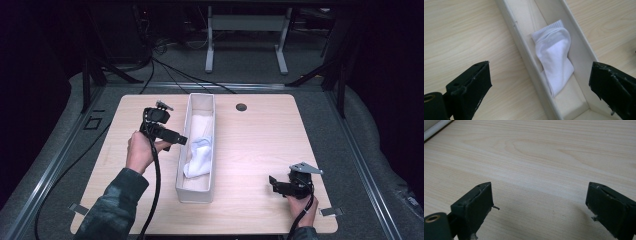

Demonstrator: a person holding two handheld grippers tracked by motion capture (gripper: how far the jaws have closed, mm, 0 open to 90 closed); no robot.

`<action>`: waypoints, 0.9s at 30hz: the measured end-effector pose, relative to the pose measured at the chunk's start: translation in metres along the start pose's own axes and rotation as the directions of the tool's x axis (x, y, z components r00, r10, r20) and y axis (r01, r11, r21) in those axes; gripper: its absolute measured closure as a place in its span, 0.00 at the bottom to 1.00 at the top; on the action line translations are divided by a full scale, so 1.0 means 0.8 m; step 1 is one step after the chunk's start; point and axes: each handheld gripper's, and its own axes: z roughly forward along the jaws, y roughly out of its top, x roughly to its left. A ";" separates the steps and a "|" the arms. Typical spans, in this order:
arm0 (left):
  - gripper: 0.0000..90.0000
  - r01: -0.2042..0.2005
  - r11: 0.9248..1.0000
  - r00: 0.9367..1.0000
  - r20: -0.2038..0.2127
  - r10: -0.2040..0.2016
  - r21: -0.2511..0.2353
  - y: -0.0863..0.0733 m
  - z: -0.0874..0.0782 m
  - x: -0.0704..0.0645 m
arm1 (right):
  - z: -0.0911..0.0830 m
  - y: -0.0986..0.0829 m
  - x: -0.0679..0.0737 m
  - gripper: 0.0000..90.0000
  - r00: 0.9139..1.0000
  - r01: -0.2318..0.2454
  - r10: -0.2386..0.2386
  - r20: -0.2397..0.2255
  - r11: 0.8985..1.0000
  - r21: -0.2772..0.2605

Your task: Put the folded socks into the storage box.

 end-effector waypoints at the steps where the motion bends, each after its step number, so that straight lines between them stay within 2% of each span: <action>1: 0.04 -0.004 1.000 1.000 -0.003 0.004 -0.001 -0.008 -0.003 0.005 | 0.000 0.000 0.000 0.06 1.000 0.001 -0.001 0.000 1.000 0.000; 3: 0.03 -0.009 1.000 1.000 -0.009 0.009 -0.001 -0.013 -0.005 0.007 | 0.000 0.000 0.000 0.06 1.000 0.001 -0.001 0.000 1.000 0.000; 4: 0.03 -0.010 1.000 1.000 -0.011 0.010 -0.004 -0.022 -0.006 0.012 | 0.000 0.000 0.000 0.05 1.000 0.001 -0.001 0.000 1.000 0.001; 12: 0.01 -0.015 1.000 0.999 -0.032 0.015 -0.010 -0.058 -0.008 0.033 | 0.000 0.000 0.000 0.04 1.000 0.002 -0.002 0.002 1.000 0.002; 16: 0.00 -0.002 1.000 0.999 -0.043 0.001 -0.026 -0.081 -0.007 0.048 | 0.000 0.000 0.001 0.04 1.000 0.006 -0.006 0.004 1.000 0.012; 17: 0.00 -0.002 1.000 0.999 -0.043 0.001 -0.026 -0.081 -0.007 0.048 | 0.000 0.000 0.001 0.04 1.000 0.006 -0.006 0.004 1.000 0.012; 20: 0.01 -0.004 0.999 0.998 -0.062 0.001 -0.045 -0.104 -0.002 0.061 | 0.001 0.000 0.002 0.04 1.000 0.009 -0.010 0.007 1.000 0.017; 24: 0.00 0.016 0.999 0.998 -0.068 -0.020 -0.052 -0.129 0.008 0.075 | 0.002 0.000 0.002 0.04 1.000 0.012 -0.012 0.009 1.000 0.018; 25: 0.00 0.016 0.999 0.998 -0.068 -0.020 -0.052 -0.129 0.008 0.075 | 0.002 0.000 0.002 0.04 1.000 0.012 -0.012 0.009 1.000 0.018; 27: 0.00 0.033 0.998 0.996 -0.079 -0.037 -0.052 -0.147 0.017 0.085 | 0.003 0.001 0.003 0.04 1.000 0.015 -0.015 0.011 1.000 0.023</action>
